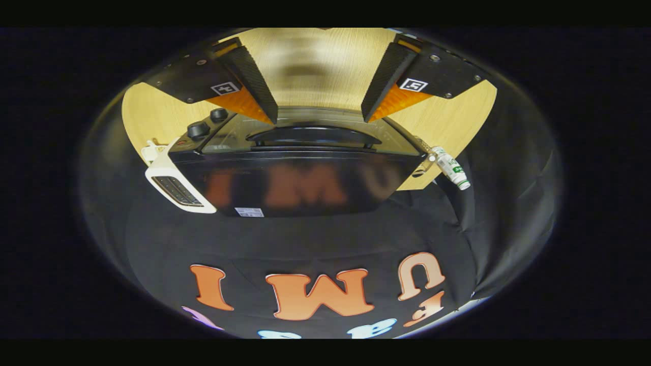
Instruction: Open the toaster oven, put the food inside, and close the toaster oven door.
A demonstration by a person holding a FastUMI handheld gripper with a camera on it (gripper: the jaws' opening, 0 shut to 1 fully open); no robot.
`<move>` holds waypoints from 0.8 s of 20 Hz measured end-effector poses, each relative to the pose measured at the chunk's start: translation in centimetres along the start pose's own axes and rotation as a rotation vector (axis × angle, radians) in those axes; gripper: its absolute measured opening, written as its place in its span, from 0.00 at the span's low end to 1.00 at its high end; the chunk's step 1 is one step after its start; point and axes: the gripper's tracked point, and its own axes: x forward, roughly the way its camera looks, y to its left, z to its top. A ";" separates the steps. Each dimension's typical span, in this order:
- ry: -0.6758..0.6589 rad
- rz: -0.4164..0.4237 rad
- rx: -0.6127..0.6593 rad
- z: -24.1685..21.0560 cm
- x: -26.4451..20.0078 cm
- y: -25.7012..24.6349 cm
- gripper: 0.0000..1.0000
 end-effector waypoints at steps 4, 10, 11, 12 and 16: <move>-0.162 0.016 -0.025 5.1 -4.4 -0.6 0.98; -0.478 0.025 -0.049 15.4 -13.0 -1.6 0.98; -0.527 0.024 -0.054 16.8 -14.6 -2.0 0.98; -0.576 0.022 -0.062 18.2 -16.5 -2.2 0.98; -0.703 0.012 -0.088 21.4 -20.4 -2.8 0.98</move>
